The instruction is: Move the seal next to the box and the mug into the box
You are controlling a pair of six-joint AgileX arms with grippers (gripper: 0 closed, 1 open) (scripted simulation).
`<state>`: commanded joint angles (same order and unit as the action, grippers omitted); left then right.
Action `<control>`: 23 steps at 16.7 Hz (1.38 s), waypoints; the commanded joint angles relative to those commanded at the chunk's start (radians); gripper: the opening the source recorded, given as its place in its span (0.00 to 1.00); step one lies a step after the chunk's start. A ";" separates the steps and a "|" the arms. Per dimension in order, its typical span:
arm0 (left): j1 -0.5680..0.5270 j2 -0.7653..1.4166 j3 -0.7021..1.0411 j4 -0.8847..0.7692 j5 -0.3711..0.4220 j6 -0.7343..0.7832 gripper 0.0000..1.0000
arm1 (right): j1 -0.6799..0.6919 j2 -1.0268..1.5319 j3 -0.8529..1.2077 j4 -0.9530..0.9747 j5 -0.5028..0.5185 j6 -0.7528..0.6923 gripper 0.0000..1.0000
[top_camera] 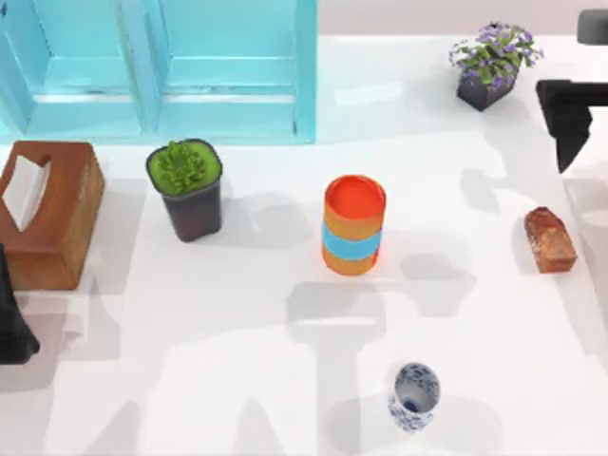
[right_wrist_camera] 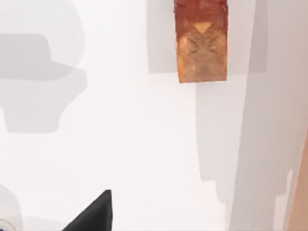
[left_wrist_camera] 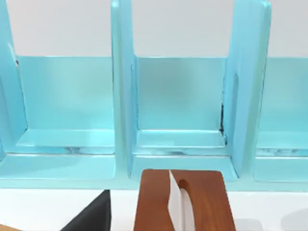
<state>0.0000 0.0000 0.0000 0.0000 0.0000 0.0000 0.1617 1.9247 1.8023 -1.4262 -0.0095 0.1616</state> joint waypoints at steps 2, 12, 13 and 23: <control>0.000 0.000 0.000 0.000 0.000 0.000 1.00 | 0.029 -0.008 -0.022 0.010 0.000 0.031 1.00; 0.000 0.000 0.000 0.000 0.000 0.000 1.00 | 0.405 -0.143 -0.330 0.167 0.006 0.413 1.00; 0.000 0.000 0.000 0.000 0.000 0.000 1.00 | 0.450 -0.160 -0.369 0.187 0.006 0.458 1.00; 0.000 0.000 0.000 0.000 0.000 0.000 1.00 | 0.633 -0.235 -0.528 0.270 0.009 0.644 1.00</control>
<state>0.0000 0.0000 0.0000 0.0000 0.0000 0.0000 0.7942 1.6900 1.2744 -1.1558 -0.0004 0.8061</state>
